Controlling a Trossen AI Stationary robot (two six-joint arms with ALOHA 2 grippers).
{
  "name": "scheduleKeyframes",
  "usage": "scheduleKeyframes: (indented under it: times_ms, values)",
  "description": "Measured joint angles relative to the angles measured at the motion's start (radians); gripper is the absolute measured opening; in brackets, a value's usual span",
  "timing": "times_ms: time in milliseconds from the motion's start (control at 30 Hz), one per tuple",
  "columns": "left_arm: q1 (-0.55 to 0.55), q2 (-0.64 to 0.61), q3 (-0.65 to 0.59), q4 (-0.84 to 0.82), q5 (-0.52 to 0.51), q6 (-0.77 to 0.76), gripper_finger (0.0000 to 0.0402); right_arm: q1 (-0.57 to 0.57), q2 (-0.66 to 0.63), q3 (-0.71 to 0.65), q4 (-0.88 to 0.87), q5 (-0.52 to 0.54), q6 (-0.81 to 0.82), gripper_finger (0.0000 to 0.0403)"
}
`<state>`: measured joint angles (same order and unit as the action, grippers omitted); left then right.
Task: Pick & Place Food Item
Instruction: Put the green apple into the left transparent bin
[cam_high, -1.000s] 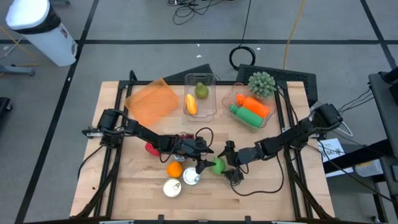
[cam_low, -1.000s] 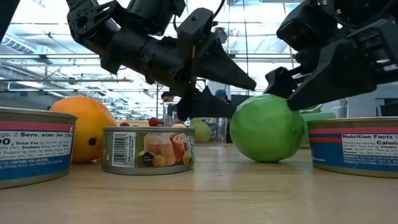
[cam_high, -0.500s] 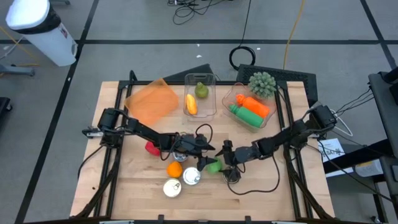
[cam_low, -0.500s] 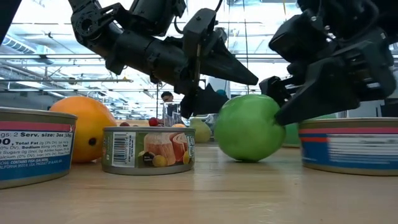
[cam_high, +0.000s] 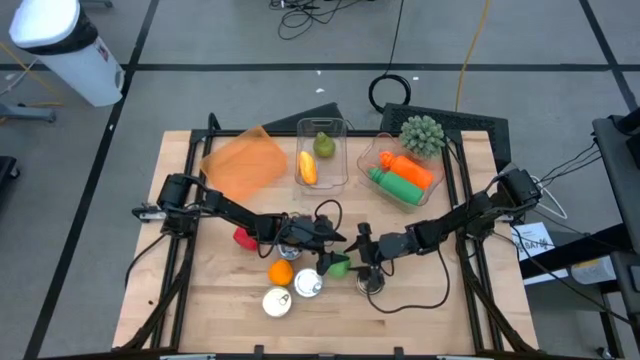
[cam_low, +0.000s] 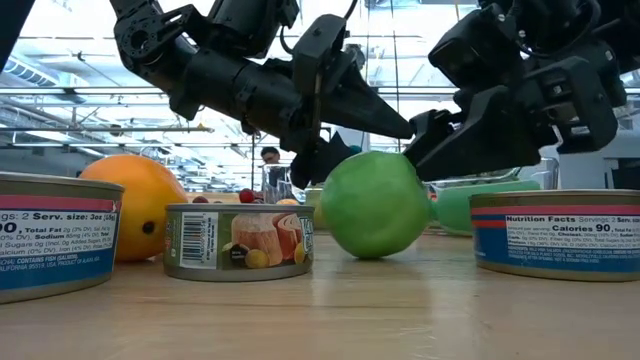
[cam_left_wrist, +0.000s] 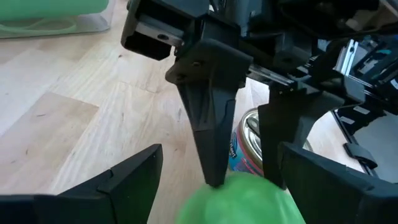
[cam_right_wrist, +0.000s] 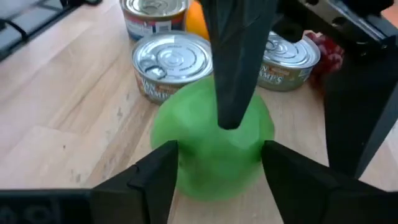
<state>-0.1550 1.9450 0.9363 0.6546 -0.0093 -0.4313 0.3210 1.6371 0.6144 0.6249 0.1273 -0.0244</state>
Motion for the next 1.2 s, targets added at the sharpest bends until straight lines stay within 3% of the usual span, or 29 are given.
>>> scheduleKeyframes:
  times_ms: [167,367,567,733,800,1000,1200]
  values:
    - [0.025,-0.032,0.0,-0.021,0.009,0.009,0.033,0.0,0.0,0.0,0.014,0.001,0.069,0.0239]
    - [0.051,-0.126,0.0,-0.164,0.008,0.009,0.0316,0.014,-0.007,0.0,0.017,0.002,0.091,0.0321]
    - [0.048,-0.146,0.0,-0.189,0.008,0.026,0.0317,0.046,-0.007,0.029,0.015,0.037,0.095,0.0384]
    - [0.048,-0.145,0.0,-0.195,0.008,0.01,0.0326,0.081,0.017,0.053,0.013,0.227,0.1,0.0392]
    - [0.048,-0.145,0.0,-0.195,0.008,0.01,0.0328,0.088,0.025,0.052,0.007,0.258,0.117,0.0392]
    - [0.048,-0.145,0.0,-0.189,0.0,0.009,0.033,0.1,0.066,0.068,-0.024,0.206,0.232,0.0392]
    - [0.048,-0.145,0.0,-0.181,-0.041,0.007,0.0332,0.113,0.133,0.098,0.01,0.188,0.241,0.0392]
